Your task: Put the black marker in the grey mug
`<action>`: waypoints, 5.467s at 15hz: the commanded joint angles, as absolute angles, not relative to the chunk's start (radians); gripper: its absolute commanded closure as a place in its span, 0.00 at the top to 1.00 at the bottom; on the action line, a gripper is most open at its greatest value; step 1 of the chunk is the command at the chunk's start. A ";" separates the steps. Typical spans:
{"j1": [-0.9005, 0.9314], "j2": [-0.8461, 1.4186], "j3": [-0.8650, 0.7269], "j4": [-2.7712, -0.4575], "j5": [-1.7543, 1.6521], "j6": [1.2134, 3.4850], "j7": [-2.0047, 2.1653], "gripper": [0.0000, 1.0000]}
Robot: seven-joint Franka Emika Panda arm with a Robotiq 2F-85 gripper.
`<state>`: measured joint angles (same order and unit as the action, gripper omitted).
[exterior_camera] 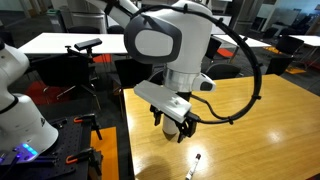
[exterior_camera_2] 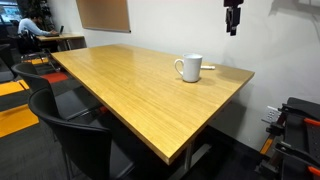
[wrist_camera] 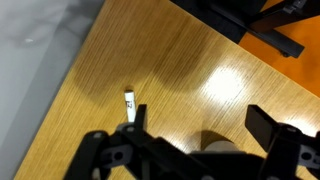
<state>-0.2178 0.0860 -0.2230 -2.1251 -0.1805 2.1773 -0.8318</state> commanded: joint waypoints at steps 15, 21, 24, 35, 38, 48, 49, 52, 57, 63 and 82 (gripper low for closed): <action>-0.257 0.240 -0.200 -2.014 -0.126 2.193 -0.924 1.00; -0.287 0.330 -0.180 -1.927 -0.085 2.209 -0.961 1.00; -0.319 0.367 -0.159 -1.898 -0.007 2.223 -0.994 1.00; -0.347 0.492 -0.155 -1.826 0.013 2.331 -0.960 1.00; -0.337 0.526 -0.160 -1.820 -0.014 2.394 -0.920 1.00; -0.346 0.604 -0.139 -1.786 -0.025 2.427 -0.895 1.00; -0.344 0.606 -0.139 -1.787 -0.026 2.426 -0.893 1.00; -0.346 0.627 -0.138 -1.780 -0.028 2.429 -0.895 1.00; -0.344 0.654 -0.140 -1.771 -0.033 2.430 -0.889 1.00; -0.341 0.680 -0.143 -1.757 -0.050 2.430 -0.879 1.00; -0.344 0.697 -0.138 -1.731 -0.062 2.417 -0.854 0.01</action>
<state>-0.3354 0.6953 -0.1498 -1.7480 -0.0357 2.4178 -0.8969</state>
